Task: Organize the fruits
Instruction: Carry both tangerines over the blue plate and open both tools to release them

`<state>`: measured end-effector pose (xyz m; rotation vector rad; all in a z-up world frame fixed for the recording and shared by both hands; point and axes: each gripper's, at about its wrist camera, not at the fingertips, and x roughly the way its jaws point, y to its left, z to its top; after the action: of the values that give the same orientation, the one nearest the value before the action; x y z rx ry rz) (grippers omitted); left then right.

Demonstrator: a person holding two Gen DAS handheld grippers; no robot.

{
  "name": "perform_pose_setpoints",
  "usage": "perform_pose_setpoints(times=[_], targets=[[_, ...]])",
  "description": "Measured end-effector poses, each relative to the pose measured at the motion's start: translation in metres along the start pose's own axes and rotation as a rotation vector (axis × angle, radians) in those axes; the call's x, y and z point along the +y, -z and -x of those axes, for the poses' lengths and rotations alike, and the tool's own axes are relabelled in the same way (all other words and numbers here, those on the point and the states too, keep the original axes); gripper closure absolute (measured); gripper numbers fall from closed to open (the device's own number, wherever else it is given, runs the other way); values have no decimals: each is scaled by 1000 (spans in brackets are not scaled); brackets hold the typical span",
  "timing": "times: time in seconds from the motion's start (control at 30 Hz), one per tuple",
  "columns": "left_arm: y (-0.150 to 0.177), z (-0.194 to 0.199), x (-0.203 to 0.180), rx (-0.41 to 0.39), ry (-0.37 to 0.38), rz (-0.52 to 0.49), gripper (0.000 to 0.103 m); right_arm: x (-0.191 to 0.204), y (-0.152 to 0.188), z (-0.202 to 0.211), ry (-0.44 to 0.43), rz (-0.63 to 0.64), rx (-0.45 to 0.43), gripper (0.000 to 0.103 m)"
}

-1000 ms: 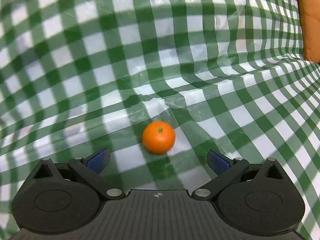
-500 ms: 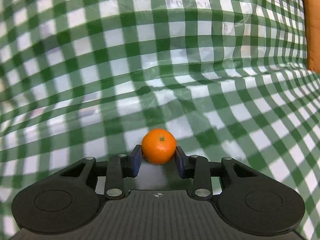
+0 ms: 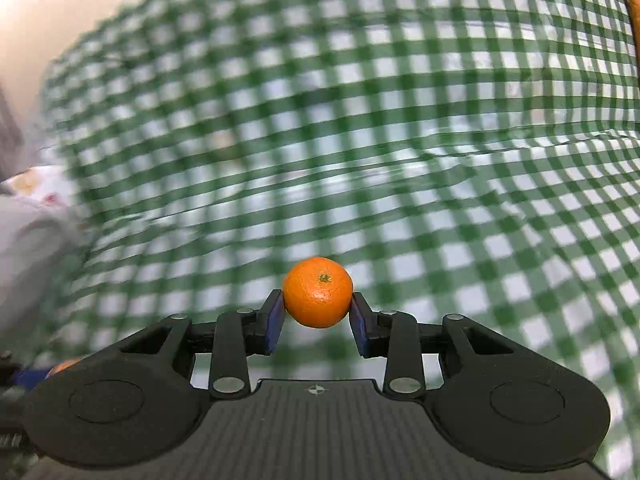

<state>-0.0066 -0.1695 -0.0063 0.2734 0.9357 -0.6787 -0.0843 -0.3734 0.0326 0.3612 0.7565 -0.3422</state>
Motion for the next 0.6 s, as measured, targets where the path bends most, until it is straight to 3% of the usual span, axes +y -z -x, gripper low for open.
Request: perform_pose_setpoints(times=[0.27, 0.6], targets=[[63, 90, 30, -2, -39, 39, 62, 85, 59, 107, -68, 18, 52, 66], [128, 180, 61, -53, -132, 131, 62, 169, 119, 183, -209, 106, 98, 66]])
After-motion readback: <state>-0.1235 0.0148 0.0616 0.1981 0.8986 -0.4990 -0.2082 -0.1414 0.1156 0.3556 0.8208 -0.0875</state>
